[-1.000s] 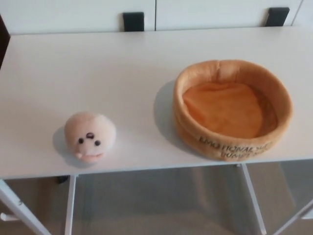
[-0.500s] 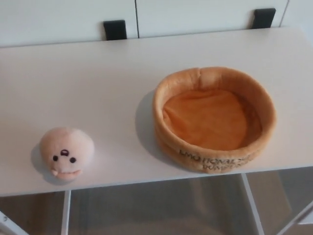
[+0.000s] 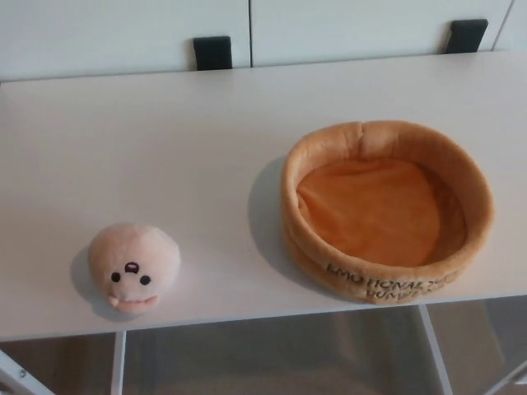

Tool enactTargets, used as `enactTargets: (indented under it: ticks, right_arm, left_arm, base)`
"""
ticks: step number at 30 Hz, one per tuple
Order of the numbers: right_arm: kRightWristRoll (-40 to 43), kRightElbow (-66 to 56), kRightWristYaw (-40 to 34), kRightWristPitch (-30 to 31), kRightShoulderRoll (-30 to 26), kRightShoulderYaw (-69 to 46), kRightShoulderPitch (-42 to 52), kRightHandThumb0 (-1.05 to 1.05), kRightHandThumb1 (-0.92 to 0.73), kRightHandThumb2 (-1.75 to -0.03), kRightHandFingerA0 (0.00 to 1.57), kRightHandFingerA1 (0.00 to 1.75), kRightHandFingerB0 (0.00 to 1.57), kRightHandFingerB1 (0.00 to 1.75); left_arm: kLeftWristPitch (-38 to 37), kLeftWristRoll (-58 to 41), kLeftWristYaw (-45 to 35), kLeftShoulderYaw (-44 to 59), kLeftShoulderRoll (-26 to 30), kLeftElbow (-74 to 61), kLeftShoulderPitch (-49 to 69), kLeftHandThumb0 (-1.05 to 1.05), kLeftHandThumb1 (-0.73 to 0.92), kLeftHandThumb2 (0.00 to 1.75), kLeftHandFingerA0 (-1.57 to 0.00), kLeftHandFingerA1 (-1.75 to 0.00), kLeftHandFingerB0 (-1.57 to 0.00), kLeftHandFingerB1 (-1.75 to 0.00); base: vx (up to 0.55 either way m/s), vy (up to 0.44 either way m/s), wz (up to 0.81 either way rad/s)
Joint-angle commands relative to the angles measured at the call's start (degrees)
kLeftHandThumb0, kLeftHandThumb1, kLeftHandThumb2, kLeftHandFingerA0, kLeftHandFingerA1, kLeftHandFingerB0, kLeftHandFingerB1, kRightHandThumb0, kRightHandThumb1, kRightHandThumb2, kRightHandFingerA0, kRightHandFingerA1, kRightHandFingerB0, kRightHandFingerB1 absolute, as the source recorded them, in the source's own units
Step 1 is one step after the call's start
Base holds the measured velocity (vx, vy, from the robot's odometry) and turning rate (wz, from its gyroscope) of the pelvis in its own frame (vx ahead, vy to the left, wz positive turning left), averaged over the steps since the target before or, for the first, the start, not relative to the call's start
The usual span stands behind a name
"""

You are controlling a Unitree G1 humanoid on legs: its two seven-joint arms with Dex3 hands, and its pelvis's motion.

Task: The robot walks towards a table in front, picks a dumpling toy with left hand and puts it in an orange round plate

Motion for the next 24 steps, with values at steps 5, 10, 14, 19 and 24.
enactTargets:
  ticks: [5,10,14,19,24]
  right_arm:
    - [0.4,-0.1,0.1,0.2,-0.3,-0.6,0.1,-0.5,-0.57,-0.82,0.68,0.57,0.38,0.46]
    - [0.4,0.0,0.1,0.2,-0.3,-0.6,-0.1,-0.51,-0.57,-0.82,0.7,0.57,0.37,0.45]
    - [0.2,-0.2,-0.2,0.3,-0.3,-0.4,-0.8,-0.49,-0.57,-0.82,0.69,0.57,0.36,0.46]
    - [0.0,-0.1,-0.4,0.4,-0.5,-0.2,-0.5,-0.42,-0.68,-0.61,0.76,0.52,0.42,0.34]
    - [0.3,-0.1,-0.3,0.3,-0.8,-0.6,-0.3,-0.5,-0.58,-0.83,0.68,0.57,0.36,0.45]
  left_arm:
    - [-3.8,-1.4,-0.9,1.1,0.5,-0.5,0.5,-0.34,0.66,0.61,-0.72,-1.05,-0.25,-0.3]
    - [-3.6,-0.3,0.4,0.5,0.5,-0.5,0.1,-0.34,0.67,0.61,-0.68,-1.04,-0.24,-0.3]
    - [-9.6,-1.4,2.3,1.5,1.0,-3.6,0.9,-0.34,0.65,0.6,-0.45,-0.44,-0.26,-0.3]
    - [-20.2,-2.8,4.9,4.4,2.1,-21.9,11.7,-0.33,0.58,0.58,-0.42,-0.35,-0.31,-0.32]
    - [-29.1,-10.6,-1.2,10.9,5.4,-54.5,32.9,-0.38,0.56,0.57,-0.48,-0.36,-0.25,-0.3]
  base:
    - [-0.01,-0.034,0.02]
    - [0.0,0.0,0.0]
    - [0.0,0.0,0.0]
    - [0.0,0.0,0.0]
    - [0.0,0.0,0.0]
